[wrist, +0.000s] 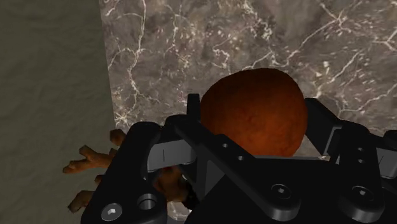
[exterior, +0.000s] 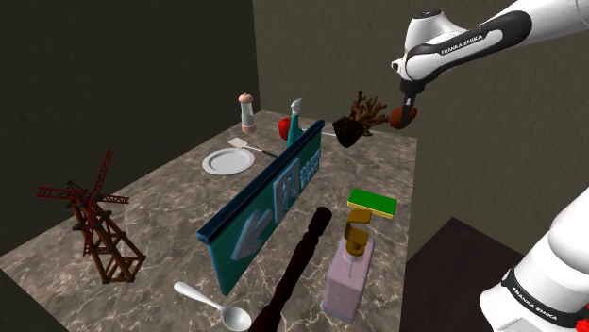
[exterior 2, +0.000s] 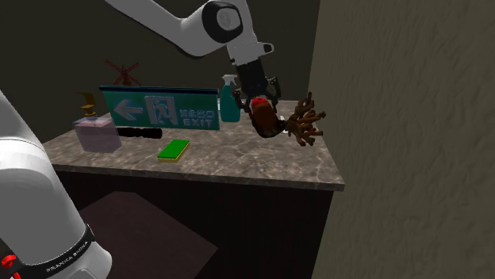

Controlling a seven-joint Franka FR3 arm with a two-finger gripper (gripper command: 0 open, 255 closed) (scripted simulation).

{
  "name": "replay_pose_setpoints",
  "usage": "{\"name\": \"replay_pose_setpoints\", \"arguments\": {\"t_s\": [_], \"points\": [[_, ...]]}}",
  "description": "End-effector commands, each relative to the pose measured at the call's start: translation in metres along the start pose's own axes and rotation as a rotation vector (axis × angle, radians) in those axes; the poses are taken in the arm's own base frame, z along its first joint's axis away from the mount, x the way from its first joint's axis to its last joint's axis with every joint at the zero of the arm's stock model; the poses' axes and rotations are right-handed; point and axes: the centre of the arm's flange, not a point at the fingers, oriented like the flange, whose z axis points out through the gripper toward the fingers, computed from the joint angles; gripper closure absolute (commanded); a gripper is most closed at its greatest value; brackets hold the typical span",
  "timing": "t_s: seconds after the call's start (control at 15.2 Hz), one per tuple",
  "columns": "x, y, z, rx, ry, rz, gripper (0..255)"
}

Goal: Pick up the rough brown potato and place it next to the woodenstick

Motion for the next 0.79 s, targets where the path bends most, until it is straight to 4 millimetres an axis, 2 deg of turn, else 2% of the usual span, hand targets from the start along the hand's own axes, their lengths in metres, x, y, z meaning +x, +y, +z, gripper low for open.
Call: {"name": "replay_pose_setpoints", "arguments": {"t_s": [0.0, 0.73], "points": [[-0.002, -0.026, -0.009, -0.001, -0.001, 0.001, 255], [-0.014, -0.163, -0.055, -0.001, -0.001, 0.001, 255]]}}
